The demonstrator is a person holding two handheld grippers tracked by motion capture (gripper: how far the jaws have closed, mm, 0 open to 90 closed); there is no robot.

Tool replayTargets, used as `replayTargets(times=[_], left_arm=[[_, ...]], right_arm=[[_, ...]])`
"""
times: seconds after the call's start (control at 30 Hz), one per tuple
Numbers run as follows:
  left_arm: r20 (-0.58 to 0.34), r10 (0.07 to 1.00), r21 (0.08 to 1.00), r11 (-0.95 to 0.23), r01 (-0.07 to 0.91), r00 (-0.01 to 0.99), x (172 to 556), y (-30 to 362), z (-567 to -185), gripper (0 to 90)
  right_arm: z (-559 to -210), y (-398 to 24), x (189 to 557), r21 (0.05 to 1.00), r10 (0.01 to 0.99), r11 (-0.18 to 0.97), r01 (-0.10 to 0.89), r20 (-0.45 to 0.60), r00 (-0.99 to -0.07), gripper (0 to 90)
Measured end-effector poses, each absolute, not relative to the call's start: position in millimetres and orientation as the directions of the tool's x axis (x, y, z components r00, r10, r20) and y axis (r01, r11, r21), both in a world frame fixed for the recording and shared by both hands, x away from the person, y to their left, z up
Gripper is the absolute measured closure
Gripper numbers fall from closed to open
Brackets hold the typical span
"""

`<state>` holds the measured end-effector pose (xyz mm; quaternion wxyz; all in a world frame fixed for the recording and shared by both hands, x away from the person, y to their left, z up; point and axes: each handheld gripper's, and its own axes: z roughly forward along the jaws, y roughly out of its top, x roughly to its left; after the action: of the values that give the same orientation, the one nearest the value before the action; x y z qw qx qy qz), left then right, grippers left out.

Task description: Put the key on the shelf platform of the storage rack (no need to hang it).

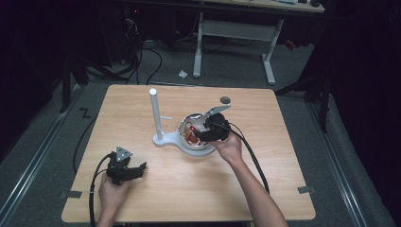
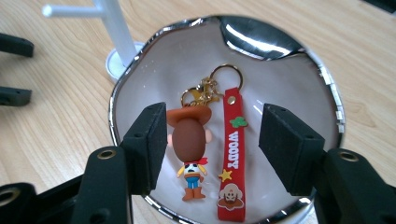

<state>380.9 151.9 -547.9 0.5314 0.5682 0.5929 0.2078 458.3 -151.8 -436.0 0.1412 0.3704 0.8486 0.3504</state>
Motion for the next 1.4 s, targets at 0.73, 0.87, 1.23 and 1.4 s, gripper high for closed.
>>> replayTargets(times=[0.73,0.87,1.23,1.4], left_arm=[[-0.394,0.894,0.85,0.268,0.453,0.21,380.9,151.9,-547.9,21.7],[-0.395,0.894,0.85,0.269,0.453,0.21,380.9,151.8,-547.9,21.7],[-0.394,0.895,0.85,0.268,0.453,0.211,380.9,151.9,-547.9,21.7],[-0.394,0.895,0.851,0.267,0.453,0.211,380.9,151.9,-547.9,21.7]], right_arm=[[-419.4,-196.4,441.5,0.751,0.787,0.381,0.539,0.043,-0.615,42.0],[-417.7,-206.5,438.1,0.767,0.794,0.35,0.538,0.061,-0.604,42.3],[-411.7,-232.0,423.5,0.783,0.821,0.312,0.537,0.063,-0.568,42.0],[-413.0,-244.1,416.8,0.79,0.831,0.281,0.546,0.084,-0.55,42.8]])
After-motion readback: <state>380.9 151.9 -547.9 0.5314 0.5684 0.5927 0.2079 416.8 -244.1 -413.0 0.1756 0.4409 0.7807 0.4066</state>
